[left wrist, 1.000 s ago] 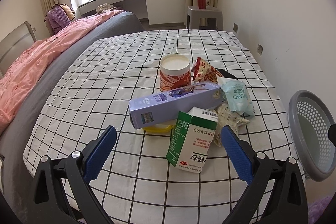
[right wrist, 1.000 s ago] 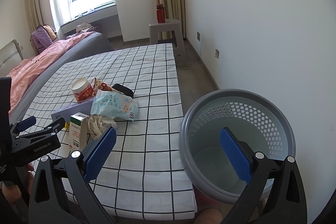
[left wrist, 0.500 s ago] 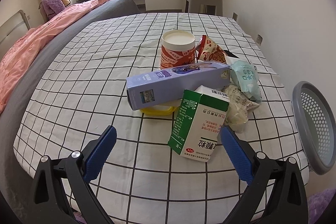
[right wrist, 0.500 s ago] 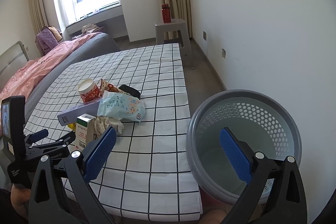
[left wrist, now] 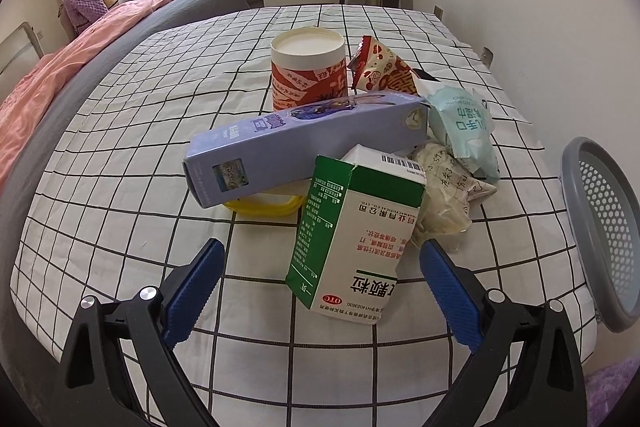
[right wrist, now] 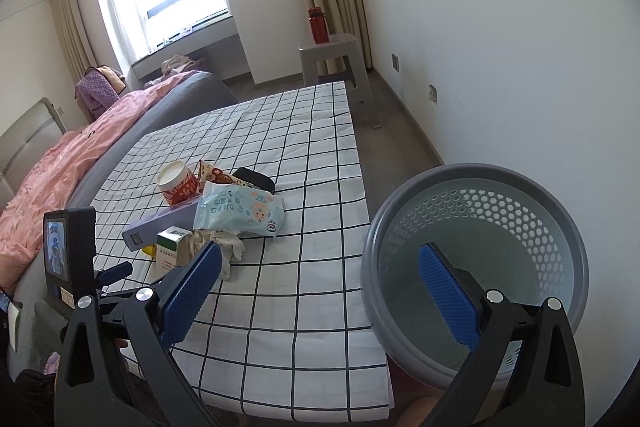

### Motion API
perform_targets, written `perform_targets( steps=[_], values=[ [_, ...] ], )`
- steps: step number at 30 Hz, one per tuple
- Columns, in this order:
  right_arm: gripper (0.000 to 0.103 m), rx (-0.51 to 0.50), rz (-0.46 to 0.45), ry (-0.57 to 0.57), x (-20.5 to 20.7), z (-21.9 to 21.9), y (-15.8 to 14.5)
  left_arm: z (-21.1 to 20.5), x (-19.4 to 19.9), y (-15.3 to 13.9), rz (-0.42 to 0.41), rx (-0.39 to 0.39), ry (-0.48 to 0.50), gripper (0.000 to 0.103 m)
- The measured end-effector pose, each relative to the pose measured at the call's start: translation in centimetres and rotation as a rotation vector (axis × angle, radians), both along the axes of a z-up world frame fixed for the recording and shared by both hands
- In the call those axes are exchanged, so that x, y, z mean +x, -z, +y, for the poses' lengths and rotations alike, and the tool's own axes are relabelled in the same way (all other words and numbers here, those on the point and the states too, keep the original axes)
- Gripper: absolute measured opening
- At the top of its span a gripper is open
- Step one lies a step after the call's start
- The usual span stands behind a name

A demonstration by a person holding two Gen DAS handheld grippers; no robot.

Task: Collect trash
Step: 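Move the left tool to the green-and-white medicine box and close on it, then hold the medicine box in the left tool while the right tool grasps the wet-wipes pack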

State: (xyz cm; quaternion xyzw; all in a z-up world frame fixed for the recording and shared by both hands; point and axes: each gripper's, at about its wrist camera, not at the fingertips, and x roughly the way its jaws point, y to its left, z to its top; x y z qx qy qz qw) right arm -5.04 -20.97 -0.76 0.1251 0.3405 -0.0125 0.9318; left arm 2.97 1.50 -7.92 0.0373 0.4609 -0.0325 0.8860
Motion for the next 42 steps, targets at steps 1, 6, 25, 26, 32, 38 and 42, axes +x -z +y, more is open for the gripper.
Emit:
perform_targets(
  steps=[1,6,25,26,32,38,42],
  values=[
    [0.097,0.002,0.000,0.000,0.0,0.0,0.0,0.0,0.1,0.0,-0.003,0.001,-0.003,0.094],
    [0.097,-0.001,-0.003,0.000,0.0,-0.1,0.0,-0.4,0.6,0.5,0.008,0.002,0.007,0.077],
    [0.097,-0.036,0.027,-0.054,0.6,1.5,0.5,0.8,-1.9,-2.6,-0.096,0.011,0.007,0.040],
    [0.097,-0.041,0.028,-0.061,0.9,1.8,0.6,0.9,-2.1,-2.9,-0.108,0.014,0.006,0.040],
    [0.097,-0.044,0.097,-0.174,4.1,3.5,1.7,1.4,-2.7,-4.2,-0.148,0.009,0.016,0.040],
    [0.097,-0.040,0.120,-0.328,8.4,4.8,2.5,2.0,-2.9,-4.8,-0.161,-0.020,0.016,0.040],
    [0.097,-0.075,0.138,-0.418,10.8,5.1,3.5,2.2,-3.1,-5.1,-0.165,-0.032,0.022,0.040]
  ],
)
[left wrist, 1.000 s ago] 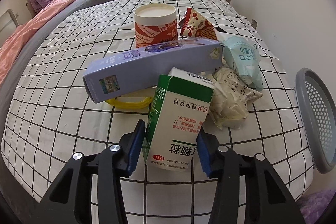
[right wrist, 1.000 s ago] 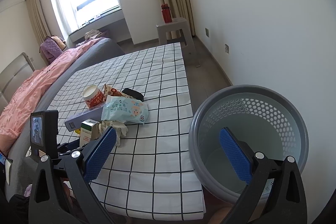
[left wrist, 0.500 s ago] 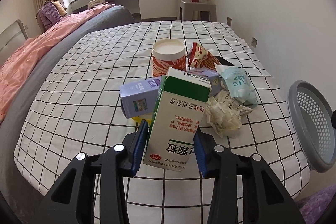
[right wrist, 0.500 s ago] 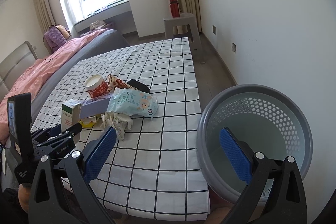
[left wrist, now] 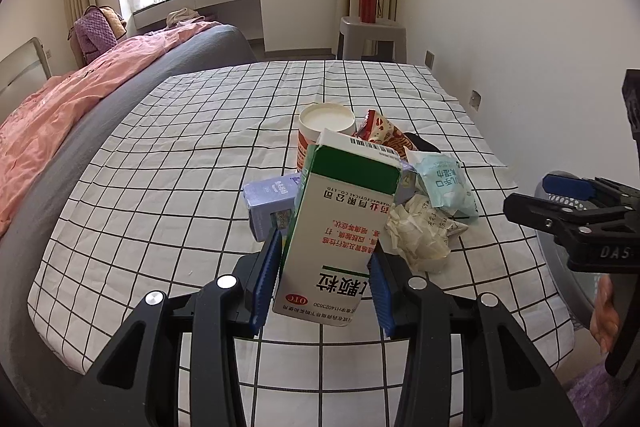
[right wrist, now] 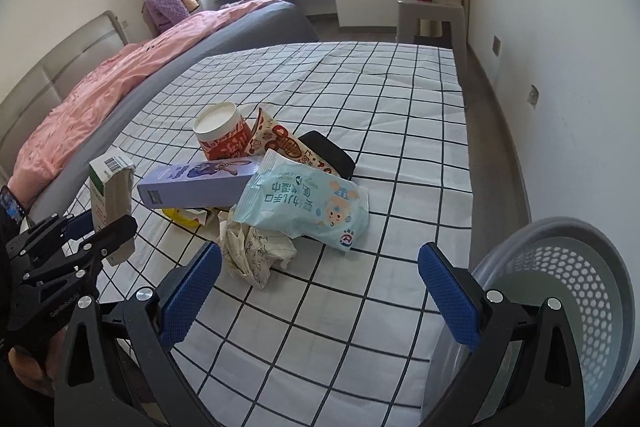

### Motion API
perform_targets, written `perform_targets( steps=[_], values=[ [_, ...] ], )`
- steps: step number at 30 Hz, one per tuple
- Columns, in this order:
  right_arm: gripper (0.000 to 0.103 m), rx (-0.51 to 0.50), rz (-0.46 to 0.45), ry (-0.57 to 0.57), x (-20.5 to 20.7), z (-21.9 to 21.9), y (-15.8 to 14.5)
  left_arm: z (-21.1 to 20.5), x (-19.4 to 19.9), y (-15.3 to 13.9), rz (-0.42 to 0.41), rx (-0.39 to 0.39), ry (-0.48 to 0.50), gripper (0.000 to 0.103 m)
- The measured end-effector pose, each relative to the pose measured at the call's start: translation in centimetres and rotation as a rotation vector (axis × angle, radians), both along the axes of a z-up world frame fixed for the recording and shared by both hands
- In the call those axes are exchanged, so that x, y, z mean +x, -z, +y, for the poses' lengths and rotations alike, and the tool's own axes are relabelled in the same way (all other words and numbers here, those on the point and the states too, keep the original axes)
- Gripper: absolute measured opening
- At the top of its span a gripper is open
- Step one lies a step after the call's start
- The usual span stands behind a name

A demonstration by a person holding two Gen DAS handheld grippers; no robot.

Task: Collect trash
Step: 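Hold the medicine box in the left tool while the right tool grasps the wet-wipes pack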

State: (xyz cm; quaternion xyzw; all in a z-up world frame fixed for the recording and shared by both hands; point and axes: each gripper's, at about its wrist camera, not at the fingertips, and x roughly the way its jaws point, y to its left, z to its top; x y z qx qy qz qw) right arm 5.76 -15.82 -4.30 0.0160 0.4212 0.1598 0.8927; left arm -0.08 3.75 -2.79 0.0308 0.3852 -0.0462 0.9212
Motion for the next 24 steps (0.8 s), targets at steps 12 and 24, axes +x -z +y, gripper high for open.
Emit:
perform_targets(
  steps=[12,24],
  values=[
    [0.097,0.001,0.001,-0.212,4.6,1.1,1.6,0.0,0.5,0.0,0.016,-0.011,0.016,0.040],
    [0.097,0.060,0.061,-0.342,8.4,2.7,3.1,0.4,1.1,0.1,0.024,-0.013,0.002,0.040]
  ],
)
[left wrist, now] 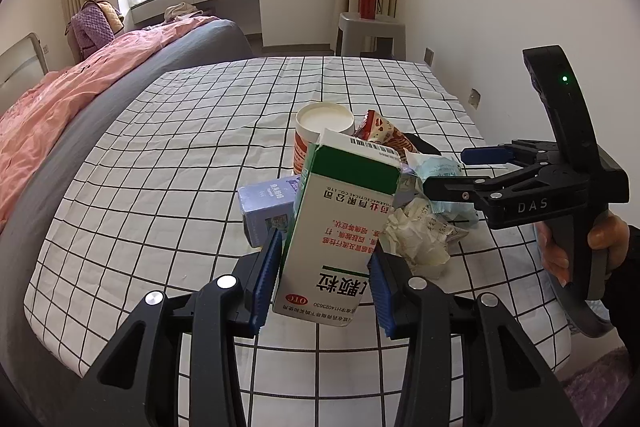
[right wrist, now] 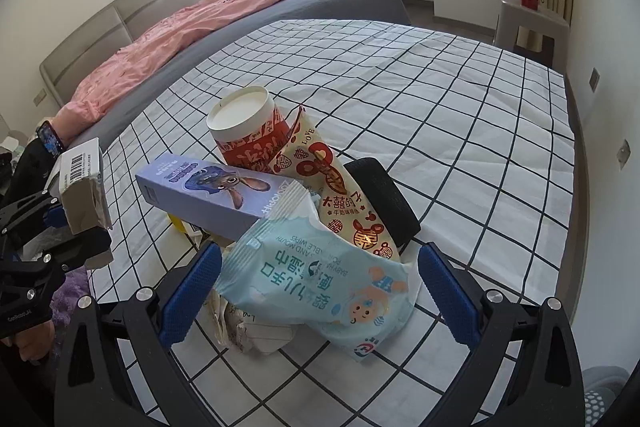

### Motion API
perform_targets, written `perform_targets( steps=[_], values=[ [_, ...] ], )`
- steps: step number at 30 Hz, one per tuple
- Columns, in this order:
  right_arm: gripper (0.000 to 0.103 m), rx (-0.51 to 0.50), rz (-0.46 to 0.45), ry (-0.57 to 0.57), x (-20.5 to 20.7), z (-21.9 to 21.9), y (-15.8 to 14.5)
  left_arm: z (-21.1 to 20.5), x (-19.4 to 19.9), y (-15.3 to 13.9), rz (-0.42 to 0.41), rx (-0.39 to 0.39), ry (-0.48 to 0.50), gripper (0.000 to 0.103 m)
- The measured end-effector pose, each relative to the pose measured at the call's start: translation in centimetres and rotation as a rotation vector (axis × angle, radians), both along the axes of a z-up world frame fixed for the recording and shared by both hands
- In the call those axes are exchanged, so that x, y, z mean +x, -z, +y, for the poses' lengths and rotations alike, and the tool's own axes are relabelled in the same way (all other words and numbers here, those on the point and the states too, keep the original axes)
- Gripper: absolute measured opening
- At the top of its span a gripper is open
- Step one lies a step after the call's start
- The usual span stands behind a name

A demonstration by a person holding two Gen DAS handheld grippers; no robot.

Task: Collect trash
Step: 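Hold the medicine box in the left tool while the right tool grasps the wet-wipes pack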

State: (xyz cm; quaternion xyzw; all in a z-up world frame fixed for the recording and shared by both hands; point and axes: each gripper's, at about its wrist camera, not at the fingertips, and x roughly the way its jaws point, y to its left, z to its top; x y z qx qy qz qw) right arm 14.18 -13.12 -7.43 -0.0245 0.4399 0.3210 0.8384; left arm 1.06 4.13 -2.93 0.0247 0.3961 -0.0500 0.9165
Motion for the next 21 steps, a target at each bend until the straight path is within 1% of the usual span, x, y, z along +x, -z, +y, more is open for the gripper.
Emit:
perform_targets(
  steps=[5,10,14,21],
  values=[
    [0.097,0.018,0.054,-0.045,0.7,0.5,0.5,0.0,0.0,0.0,-0.001,0.003,-0.002,0.040],
    [0.097,-0.009,0.065,-0.080,-0.4,1.0,0.4,0.0,-0.1,-0.1,-0.002,0.006,-0.007,0.040],
    [0.097,-0.021,0.089,-0.068,-1.3,0.6,0.5,0.0,-0.2,-0.3,-0.012,0.008,-0.010,0.040],
    [0.097,-0.069,0.096,-0.008,-3.6,-0.1,0.4,0.2,-0.4,-0.5,-0.023,0.012,-0.022,0.041]
  ],
)
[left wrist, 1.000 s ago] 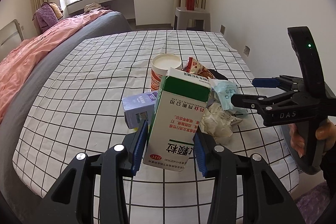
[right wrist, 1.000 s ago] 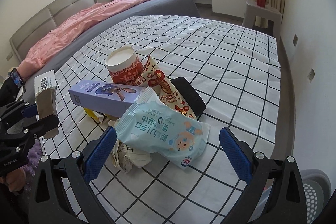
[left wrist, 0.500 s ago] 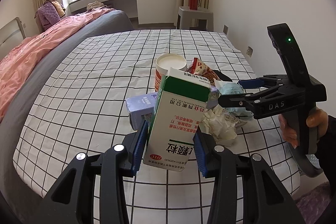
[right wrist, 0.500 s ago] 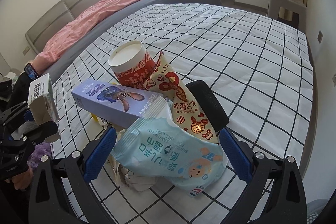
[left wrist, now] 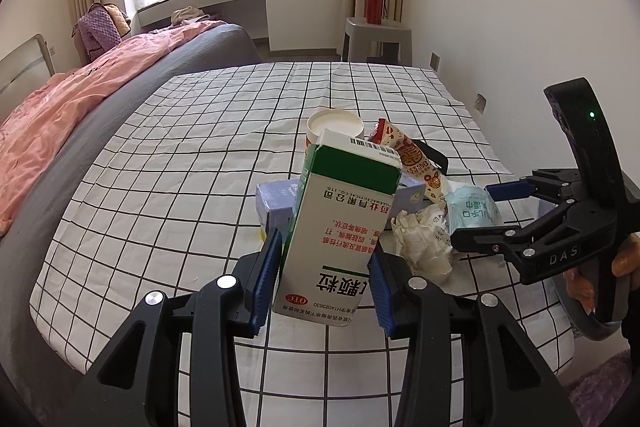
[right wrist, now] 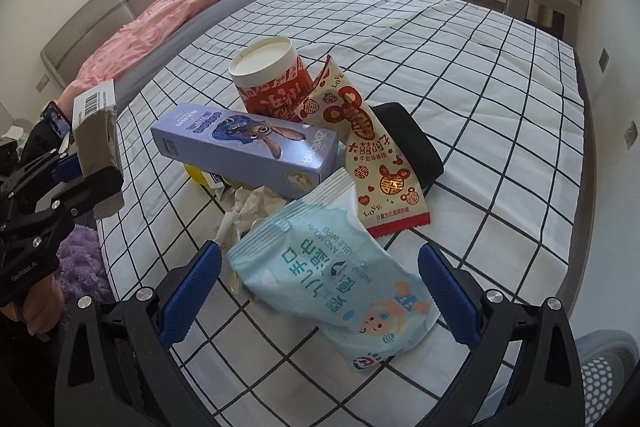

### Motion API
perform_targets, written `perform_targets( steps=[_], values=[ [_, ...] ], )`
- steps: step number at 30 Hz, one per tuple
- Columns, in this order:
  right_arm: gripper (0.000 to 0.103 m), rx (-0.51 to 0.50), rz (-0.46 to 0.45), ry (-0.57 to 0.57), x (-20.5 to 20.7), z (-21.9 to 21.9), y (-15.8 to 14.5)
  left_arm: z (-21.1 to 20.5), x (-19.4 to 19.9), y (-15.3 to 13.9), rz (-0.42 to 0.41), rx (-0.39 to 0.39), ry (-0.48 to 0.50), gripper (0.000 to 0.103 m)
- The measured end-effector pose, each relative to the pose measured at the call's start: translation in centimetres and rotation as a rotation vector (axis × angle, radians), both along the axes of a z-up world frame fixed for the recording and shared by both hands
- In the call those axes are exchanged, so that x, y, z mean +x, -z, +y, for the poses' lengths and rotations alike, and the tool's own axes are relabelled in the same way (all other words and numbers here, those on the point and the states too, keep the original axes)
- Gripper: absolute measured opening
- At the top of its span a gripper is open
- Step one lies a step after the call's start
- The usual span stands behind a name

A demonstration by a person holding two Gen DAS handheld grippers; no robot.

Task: Collect trash
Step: 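Hold the medicine box in the left tool while the right tool grasps the wet-wipes pack, then carry both items over the grey wastebasket and open both tools to drop them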

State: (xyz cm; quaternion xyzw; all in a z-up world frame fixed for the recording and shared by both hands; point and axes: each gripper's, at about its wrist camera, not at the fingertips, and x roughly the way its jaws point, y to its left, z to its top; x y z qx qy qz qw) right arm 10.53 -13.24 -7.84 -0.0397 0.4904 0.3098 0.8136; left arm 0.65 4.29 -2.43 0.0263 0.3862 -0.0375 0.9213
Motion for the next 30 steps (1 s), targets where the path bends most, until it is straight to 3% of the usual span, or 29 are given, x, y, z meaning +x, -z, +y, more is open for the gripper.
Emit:
perform_targets(
  steps=[14,22,25,30],
  values=[
    [0.097,-0.060,0.024,0.135,-4.5,0.7,0.9,0.1,-0.9,-0.3,-0.024,0.017,-0.027,0.041],
    [0.095,-0.073,0.013,0.327,-4.2,-0.8,1.0,0.3,-1.0,0.0,-0.024,0.037,-0.038,0.041],
    [0.092,-0.078,0.011,0.370,-3.9,-1.2,1.1,0.5,-1.0,0.0,-0.022,0.041,-0.038,0.041],
    [0.076,-0.128,0.002,0.367,-3.9,-0.4,1.7,0.5,-0.9,0.1,-0.014,0.038,-0.036,0.041]
  ],
)
